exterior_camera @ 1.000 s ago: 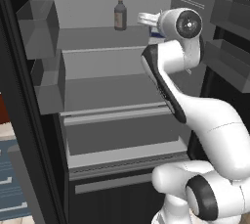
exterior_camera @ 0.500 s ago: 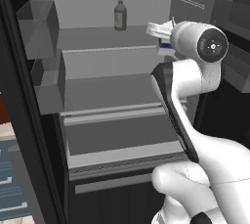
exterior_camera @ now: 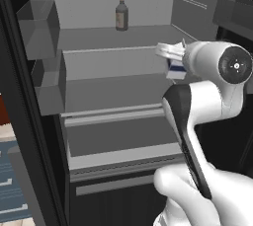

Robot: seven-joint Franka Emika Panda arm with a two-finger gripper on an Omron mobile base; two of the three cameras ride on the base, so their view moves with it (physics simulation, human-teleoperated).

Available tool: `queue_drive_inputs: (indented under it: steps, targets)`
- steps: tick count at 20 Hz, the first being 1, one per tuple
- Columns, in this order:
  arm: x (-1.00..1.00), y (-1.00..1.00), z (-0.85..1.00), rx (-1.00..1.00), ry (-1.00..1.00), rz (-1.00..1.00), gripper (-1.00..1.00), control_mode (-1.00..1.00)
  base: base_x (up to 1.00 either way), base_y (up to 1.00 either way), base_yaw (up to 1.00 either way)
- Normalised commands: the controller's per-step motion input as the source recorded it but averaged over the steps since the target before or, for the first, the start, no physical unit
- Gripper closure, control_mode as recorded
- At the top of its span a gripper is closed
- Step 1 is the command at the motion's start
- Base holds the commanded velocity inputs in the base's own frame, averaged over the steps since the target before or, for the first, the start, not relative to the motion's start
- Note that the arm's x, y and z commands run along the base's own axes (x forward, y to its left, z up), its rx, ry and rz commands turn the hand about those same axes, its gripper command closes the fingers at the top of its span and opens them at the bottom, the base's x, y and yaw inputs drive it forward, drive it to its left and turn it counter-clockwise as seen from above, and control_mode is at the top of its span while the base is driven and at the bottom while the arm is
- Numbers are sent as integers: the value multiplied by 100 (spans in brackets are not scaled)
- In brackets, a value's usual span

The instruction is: Take out the milk from the fridge and place it on the tray on the counter. Then take the sugar cube near the tray and place it in the tray.

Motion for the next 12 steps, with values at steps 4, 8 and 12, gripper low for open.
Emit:
queue_drive_inputs:
  steps: [4,8,12]
  targets:
    - [-6,0,0,13,23,0,100,-100,0,0,0]
    - [-49,-6,-5,6,8,0,100,-100,0,0,0]
    - [-52,-11,-21,3,4,0,100,-100,0,0,0]
